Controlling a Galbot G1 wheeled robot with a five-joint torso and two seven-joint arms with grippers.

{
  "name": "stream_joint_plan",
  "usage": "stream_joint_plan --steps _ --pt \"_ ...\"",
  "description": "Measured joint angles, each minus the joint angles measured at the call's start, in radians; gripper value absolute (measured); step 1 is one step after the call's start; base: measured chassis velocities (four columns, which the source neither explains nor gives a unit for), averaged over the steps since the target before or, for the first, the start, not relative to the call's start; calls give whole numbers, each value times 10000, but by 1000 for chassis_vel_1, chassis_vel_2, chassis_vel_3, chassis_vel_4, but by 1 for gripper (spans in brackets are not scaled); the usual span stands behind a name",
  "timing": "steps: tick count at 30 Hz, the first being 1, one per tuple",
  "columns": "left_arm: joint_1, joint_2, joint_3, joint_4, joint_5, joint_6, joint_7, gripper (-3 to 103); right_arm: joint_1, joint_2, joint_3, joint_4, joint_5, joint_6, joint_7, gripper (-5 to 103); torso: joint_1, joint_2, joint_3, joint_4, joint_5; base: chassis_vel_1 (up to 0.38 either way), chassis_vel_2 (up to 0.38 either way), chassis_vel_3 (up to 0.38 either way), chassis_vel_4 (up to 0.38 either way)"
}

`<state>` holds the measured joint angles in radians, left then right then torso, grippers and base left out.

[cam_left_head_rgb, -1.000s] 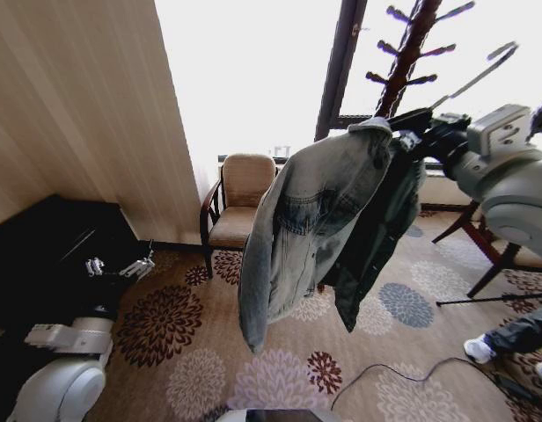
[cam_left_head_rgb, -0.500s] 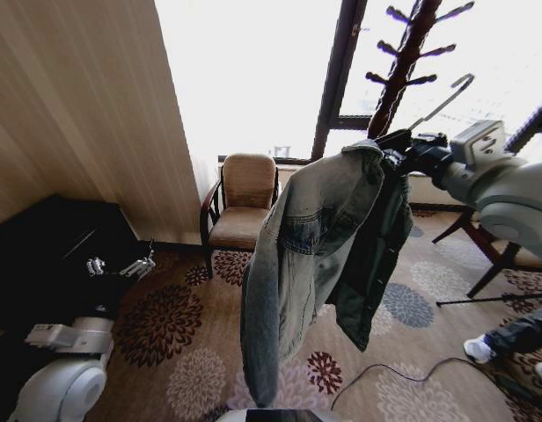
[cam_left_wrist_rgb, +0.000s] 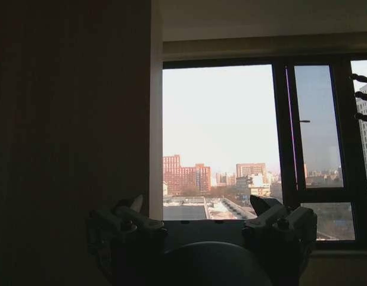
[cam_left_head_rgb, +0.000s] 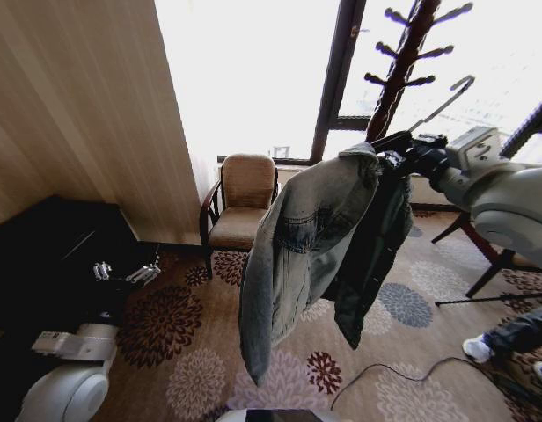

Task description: Pick up the clothes from the bed and hang them on the clothes hanger.

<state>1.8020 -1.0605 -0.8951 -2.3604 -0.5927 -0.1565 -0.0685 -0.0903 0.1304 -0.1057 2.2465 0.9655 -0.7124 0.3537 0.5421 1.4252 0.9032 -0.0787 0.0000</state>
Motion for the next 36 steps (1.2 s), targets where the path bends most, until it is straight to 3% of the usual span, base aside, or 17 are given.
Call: stream_joint_plan --steps 16,36 --pt "-42 -18 9 46 229 -202 31 100 -143 -30 -40 108 223 -148 436 25 -6 5 -3 -1 -1 -58 42 45 -52" --pt "-110 -1 -2 19 319 -286 39 100 -230 84 -72 116 174 -233 516 25 -7 -8 -6 0 -1 -234 218 219 -239"
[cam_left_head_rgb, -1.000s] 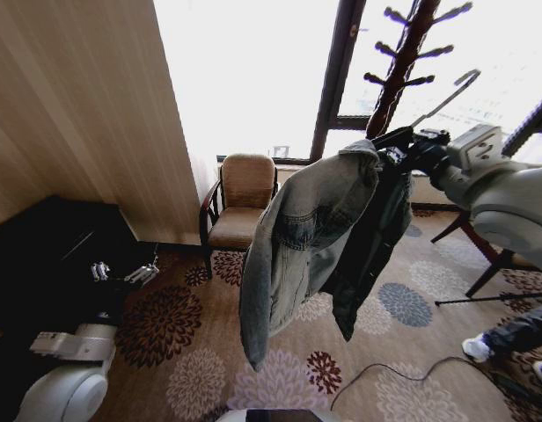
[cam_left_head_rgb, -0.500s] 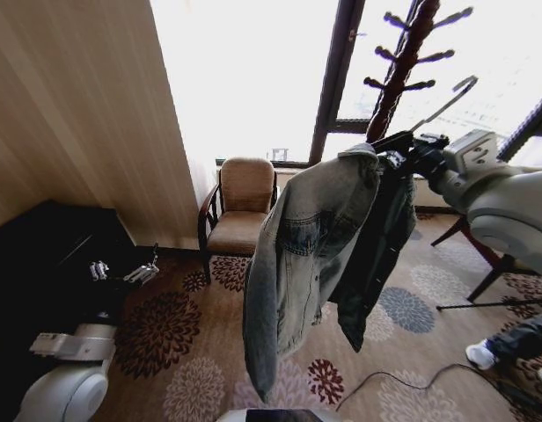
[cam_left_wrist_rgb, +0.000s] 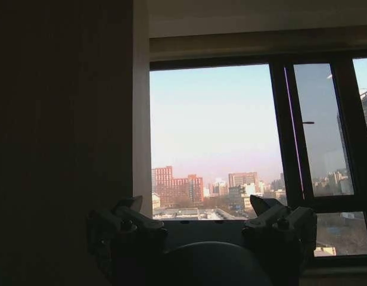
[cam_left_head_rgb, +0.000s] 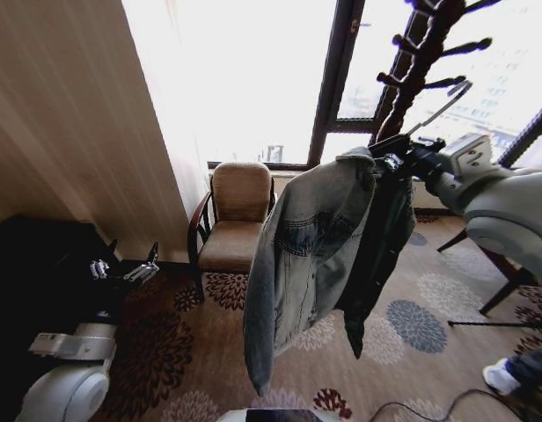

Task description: Pick up the clothes from the bed and hang them on the clothes hanger.

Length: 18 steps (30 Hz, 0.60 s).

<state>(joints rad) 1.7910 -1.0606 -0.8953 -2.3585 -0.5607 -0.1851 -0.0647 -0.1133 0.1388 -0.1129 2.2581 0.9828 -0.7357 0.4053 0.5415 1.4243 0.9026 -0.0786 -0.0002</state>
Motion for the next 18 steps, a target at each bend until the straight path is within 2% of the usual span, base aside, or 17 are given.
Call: stream_joint_plan --steps 12,18 --pt "64 -17 -47 44 -21 2 58 100 -38 47 0 63 31 81 232 25 3 0 1 0 0 -194 166 158 -211" --pt "45 -31 -56 45 -29 4 60 100 -58 99 -2 59 -19 57 239 25 15 -6 6 2 2 -117 17 3 -110"
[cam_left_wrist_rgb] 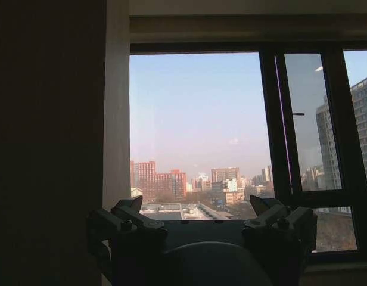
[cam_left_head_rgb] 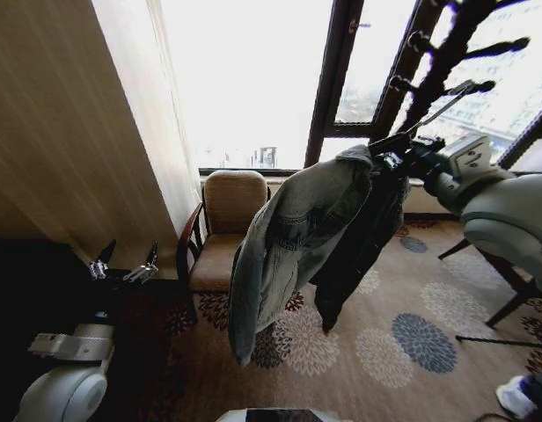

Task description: Pick up the clothes from the bed and hang them on the clothes hanger.

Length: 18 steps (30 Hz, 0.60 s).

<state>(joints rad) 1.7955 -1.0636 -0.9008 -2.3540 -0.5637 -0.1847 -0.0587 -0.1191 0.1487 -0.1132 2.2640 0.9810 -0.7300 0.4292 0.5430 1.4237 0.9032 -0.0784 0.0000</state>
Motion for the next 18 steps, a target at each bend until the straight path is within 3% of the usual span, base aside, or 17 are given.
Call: stream_joint_plan --steps 11,18 --pt "-16 4 35 -61 -316 -54 -41 100 -48 51 -2 -11 -84 76 105 25 -30 11 -12 -12 2 -71 -114 -109 -68" --pt "-63 -8 139 -50 -340 -177 -41 100 -59 92 -10 -57 -383 543 151 25 -5 1 -3 2 -1 -50 -36 -18 -49"
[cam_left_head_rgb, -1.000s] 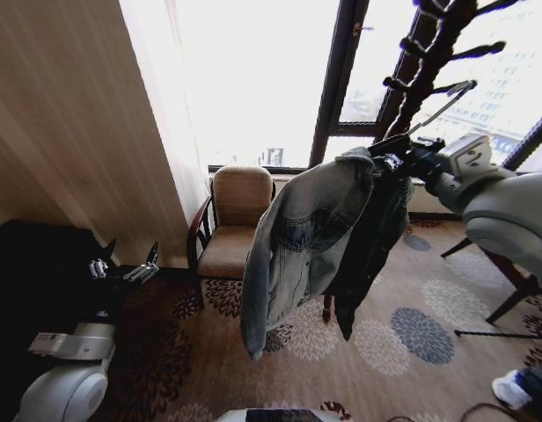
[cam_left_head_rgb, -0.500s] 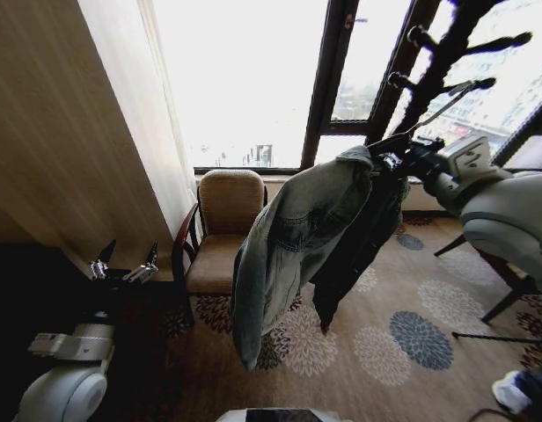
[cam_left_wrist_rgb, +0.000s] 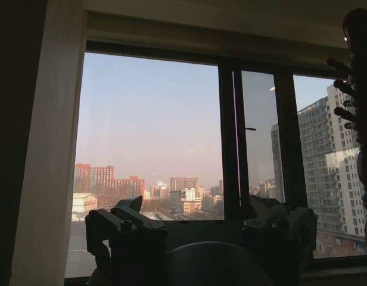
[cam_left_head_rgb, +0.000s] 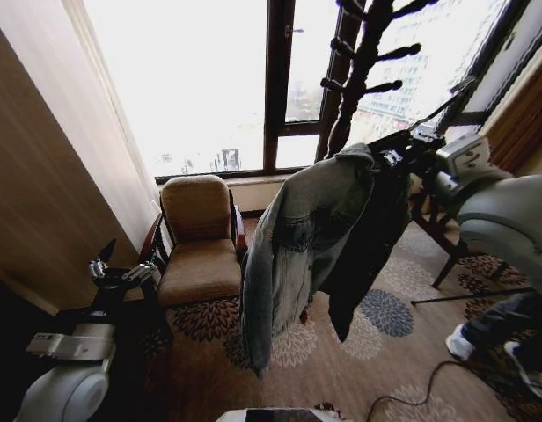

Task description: Pick up the clothes from the bed and hang them on the clothes hanger.

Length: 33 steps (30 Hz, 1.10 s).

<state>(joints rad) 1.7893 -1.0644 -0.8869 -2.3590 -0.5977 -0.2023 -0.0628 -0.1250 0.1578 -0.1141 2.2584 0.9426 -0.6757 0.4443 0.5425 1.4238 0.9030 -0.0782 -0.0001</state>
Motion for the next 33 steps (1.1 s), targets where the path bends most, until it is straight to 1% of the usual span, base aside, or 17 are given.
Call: stream_joint_plan --steps 6,11,17,25,33 --pt "-40 -1 25 29 26 -16 4 100 -52 -6 0 62 31 3 -5 25 -11 2 -4 -4 -3 0 0 0 0" --pt "0 0 29 -20 99 139 29 100 -63 44 0 74 122 2 23 25 -14 4 -5 -6 1 0 0 0 0" --pt "-6 -8 115 24 65 -4 -9 100 -124 57 0 81 219 9 81 25 -8 2 -3 -2 1 0 0 0 0" --pt "-25 37 175 98 113 -38 -9 100 -123 14 0 68 431 5 265 25 -13 3 -5 -5 1 0 0 0 0" --pt "-71 66 189 129 108 -39 -10 100 -144 19 0 40 499 -16 380 25 -15 5 -6 -6 -1 -139 72 149 -61"
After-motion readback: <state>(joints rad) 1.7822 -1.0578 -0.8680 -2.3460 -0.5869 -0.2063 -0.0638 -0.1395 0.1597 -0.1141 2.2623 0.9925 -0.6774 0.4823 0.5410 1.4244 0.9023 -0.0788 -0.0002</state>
